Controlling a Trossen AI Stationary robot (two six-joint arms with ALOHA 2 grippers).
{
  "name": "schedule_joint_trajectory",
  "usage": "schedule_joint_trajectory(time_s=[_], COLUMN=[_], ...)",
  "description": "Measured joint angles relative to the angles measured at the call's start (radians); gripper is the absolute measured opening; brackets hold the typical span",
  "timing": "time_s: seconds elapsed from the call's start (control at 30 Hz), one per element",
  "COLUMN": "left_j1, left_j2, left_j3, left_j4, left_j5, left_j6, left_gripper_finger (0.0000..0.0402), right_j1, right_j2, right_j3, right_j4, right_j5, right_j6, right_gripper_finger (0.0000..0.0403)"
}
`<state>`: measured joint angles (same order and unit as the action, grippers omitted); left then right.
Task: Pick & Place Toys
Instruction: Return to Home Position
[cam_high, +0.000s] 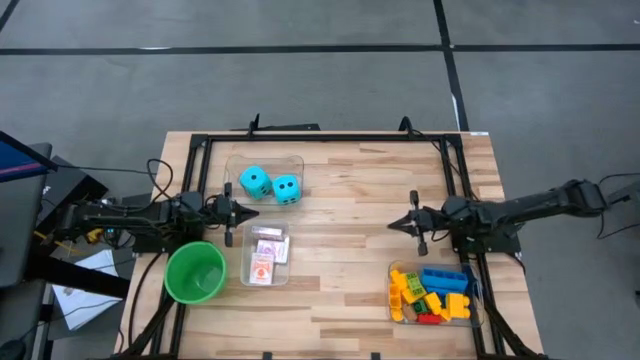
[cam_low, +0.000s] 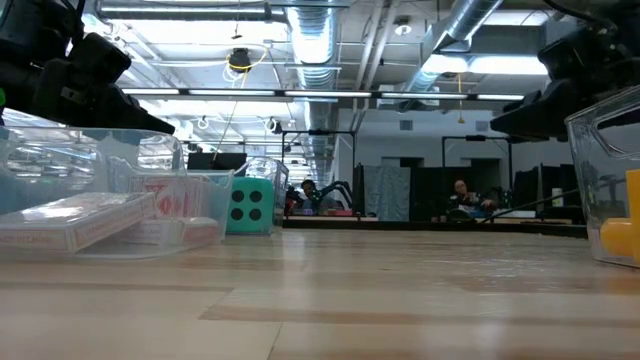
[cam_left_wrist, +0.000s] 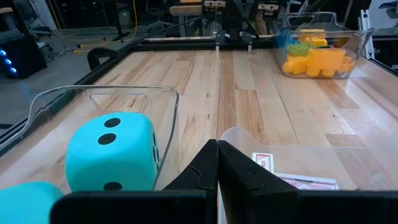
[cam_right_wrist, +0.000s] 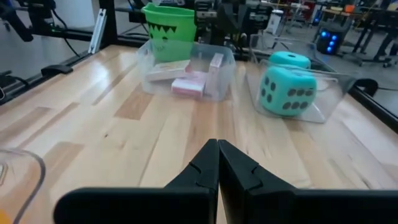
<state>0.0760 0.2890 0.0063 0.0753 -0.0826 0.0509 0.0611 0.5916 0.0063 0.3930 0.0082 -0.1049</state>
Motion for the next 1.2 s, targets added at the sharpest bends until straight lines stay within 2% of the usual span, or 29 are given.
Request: schedule_joint_trajectory(time_s=[0.3, 0.4, 0.87, 1.07, 1.2], left_j1=[0.000, 0.000, 0.000, 0.000, 0.000], left_j2=[0.000, 0.000, 0.000, 0.000, 0.000], left_j3=[0.000, 0.000, 0.000, 0.000, 0.000], left_j4=[0.000, 0.000, 0.000, 0.000, 0.000], left_j5=[-0.004, -0.004, -0.003, -0.002, 0.001], left_j6=[0.000, 0.000, 0.000, 0.000, 0.000], left_gripper_finger=[0.0003, 0.0003, 0.0003, 0.0003, 0.0003], right_j1=[-0.013, -0.014, -0.014, -0.014, -0.014], right_j2=[-0.333, -0.397, -0.544, -0.527, -0.512], right_j3=[0.000, 0.000, 0.000, 0.000, 0.000], right_j4=[-0.378, -0.380, -0.381, -0.382, -0.382], right_j5=[0.000, -0.007, -0.008, -0.008, -0.008], right_j6=[0.000, 0.001, 0.001, 0.011, 0.148], right_gripper_finger=[0.0000, 0.0000, 0.0000, 0.0000, 0.0000])
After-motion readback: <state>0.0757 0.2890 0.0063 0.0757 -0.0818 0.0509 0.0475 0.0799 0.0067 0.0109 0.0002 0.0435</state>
